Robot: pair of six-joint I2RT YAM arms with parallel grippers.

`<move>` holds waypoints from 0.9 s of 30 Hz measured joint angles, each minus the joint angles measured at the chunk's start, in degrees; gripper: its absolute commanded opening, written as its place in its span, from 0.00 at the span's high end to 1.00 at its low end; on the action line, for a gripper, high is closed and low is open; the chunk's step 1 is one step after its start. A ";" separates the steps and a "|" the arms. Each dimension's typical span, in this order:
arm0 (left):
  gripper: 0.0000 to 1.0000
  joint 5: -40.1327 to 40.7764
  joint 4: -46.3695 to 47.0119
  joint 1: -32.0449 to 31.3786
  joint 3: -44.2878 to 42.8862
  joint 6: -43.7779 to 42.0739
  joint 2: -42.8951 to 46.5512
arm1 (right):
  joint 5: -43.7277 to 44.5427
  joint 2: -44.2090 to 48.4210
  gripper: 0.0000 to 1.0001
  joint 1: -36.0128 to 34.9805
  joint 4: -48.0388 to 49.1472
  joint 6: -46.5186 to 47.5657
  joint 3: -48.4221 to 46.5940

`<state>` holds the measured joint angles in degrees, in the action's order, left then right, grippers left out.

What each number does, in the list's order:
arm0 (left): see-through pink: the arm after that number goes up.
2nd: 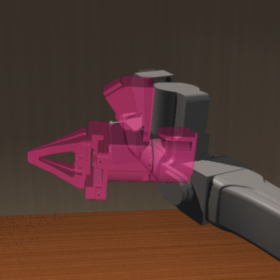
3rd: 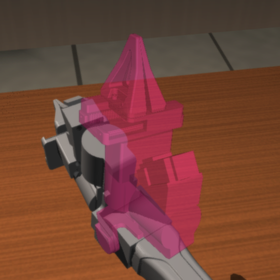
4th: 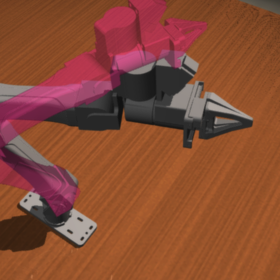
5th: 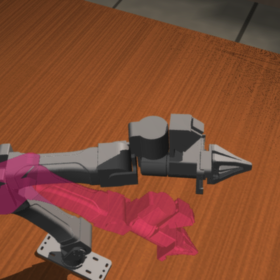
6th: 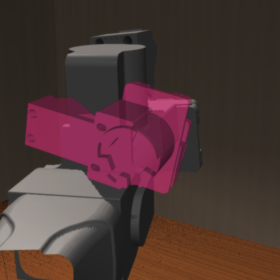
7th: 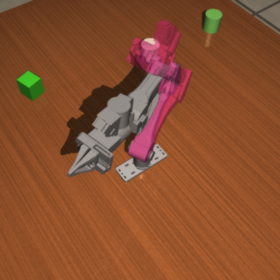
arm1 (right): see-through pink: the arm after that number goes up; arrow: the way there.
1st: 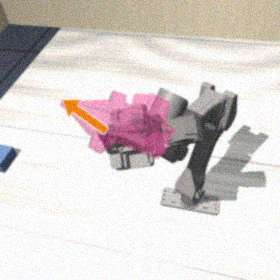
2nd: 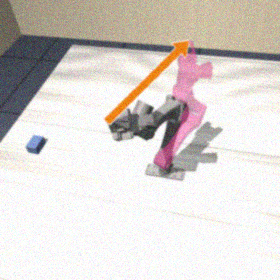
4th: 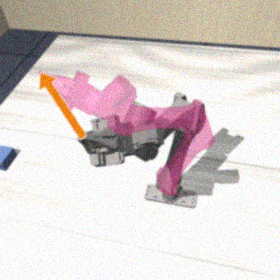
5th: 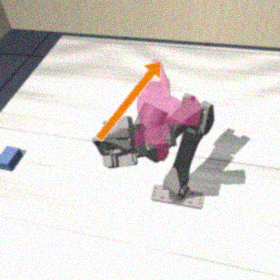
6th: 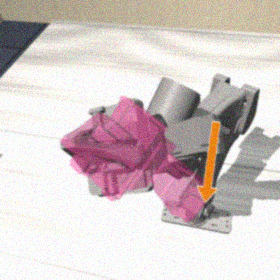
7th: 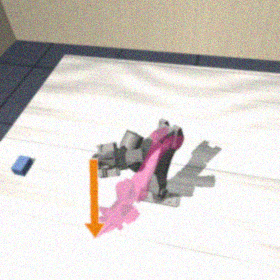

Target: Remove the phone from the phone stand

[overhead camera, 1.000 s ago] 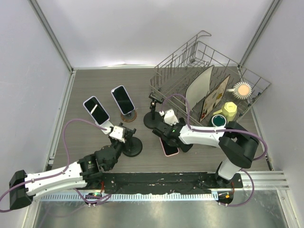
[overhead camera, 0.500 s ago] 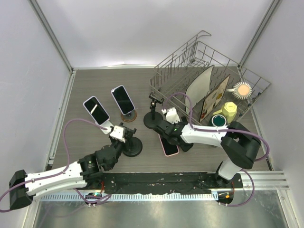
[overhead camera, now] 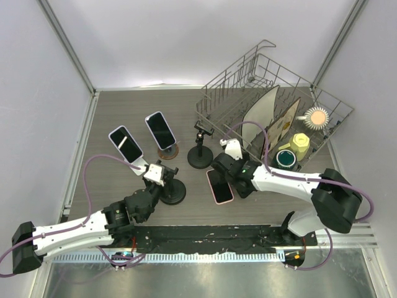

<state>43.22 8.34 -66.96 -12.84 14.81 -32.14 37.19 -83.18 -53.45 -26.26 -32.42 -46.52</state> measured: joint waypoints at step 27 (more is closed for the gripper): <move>1.00 -1.44 -0.46 0.02 -1.18 0.20 -1.44 | -3.50 -0.22 0.19 2.32 4.92 1.99 1.95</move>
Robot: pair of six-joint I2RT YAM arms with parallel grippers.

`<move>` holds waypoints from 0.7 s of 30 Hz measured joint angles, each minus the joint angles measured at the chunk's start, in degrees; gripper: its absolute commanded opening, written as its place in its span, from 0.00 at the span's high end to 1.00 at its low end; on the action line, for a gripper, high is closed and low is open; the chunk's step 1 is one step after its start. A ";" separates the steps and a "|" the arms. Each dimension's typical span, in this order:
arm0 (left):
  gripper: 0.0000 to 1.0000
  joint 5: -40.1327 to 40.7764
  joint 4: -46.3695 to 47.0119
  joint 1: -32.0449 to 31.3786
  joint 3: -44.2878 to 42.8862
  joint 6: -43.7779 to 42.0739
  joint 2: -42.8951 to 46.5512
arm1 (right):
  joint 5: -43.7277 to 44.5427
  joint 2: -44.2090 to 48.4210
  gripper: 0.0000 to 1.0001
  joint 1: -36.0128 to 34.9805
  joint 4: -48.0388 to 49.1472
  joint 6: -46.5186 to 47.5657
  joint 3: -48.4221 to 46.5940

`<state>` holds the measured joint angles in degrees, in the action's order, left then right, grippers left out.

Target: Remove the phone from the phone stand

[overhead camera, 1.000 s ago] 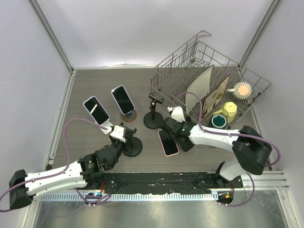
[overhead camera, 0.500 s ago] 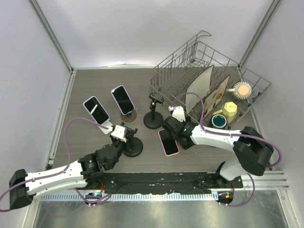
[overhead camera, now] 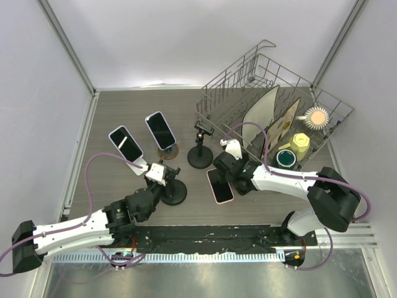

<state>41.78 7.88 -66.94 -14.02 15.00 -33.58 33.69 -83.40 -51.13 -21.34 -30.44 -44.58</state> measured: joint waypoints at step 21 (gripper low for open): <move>1.00 -0.81 -0.48 0.00 -0.07 0.09 0.85 | 4.74 -3.78 0.30 0.55 1.84 1.42 -1.09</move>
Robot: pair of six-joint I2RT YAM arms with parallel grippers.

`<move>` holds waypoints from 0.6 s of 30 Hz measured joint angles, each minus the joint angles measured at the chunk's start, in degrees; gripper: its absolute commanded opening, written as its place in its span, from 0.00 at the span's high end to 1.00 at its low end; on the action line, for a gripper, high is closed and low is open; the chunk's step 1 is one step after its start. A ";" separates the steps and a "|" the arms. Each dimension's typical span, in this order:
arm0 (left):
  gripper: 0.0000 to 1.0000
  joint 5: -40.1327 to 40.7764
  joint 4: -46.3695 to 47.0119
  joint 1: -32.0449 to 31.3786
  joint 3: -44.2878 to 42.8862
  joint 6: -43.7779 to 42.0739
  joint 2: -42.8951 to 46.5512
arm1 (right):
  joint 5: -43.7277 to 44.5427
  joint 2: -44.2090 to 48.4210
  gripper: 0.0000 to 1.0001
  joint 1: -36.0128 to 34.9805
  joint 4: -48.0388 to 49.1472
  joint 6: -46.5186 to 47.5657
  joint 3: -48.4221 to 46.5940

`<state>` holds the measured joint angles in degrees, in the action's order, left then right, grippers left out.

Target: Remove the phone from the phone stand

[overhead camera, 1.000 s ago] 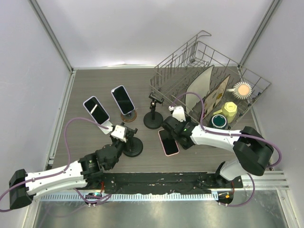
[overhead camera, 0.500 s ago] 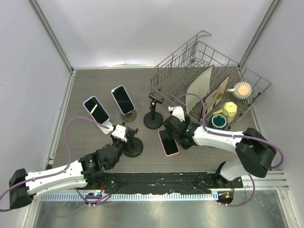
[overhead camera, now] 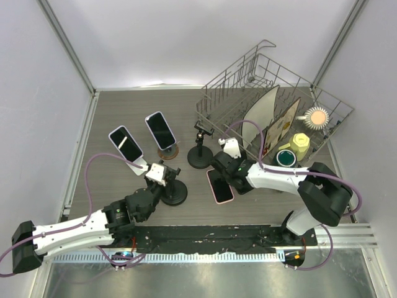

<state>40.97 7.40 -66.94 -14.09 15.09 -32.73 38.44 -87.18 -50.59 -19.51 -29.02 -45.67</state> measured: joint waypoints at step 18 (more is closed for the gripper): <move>1.00 -0.35 -0.68 0.00 -0.48 0.11 -0.42 | -11.28 15.89 0.27 0.90 3.17 4.02 2.93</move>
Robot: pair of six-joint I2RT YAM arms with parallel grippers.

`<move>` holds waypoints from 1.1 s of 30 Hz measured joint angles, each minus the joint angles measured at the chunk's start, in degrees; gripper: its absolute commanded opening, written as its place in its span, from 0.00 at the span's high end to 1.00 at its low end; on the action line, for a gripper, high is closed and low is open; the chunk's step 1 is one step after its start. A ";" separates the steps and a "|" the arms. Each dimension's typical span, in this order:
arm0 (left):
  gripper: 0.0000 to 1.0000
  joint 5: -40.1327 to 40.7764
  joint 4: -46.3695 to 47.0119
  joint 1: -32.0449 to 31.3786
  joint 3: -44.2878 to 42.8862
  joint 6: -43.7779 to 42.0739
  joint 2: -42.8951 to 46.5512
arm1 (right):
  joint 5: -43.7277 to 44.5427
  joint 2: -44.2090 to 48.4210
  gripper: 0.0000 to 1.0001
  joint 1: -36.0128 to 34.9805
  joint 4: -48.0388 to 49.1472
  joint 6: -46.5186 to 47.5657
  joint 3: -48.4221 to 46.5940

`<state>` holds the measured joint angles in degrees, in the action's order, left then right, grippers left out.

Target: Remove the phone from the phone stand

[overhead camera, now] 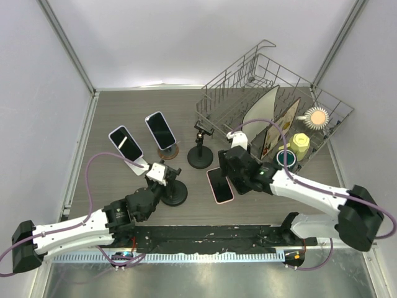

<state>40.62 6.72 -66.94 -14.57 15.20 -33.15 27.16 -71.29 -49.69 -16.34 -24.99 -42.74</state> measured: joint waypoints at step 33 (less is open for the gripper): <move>1.00 -23.02 -25.31 51.36 -63.08 -3.61 -30.34 | -12.11 27.65 0.21 0.04 8.33 4.55 12.17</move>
<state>17.61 -18.59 -15.57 -77.65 11.60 -63.48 15.05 -43.64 -49.65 -8.01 -20.45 -30.57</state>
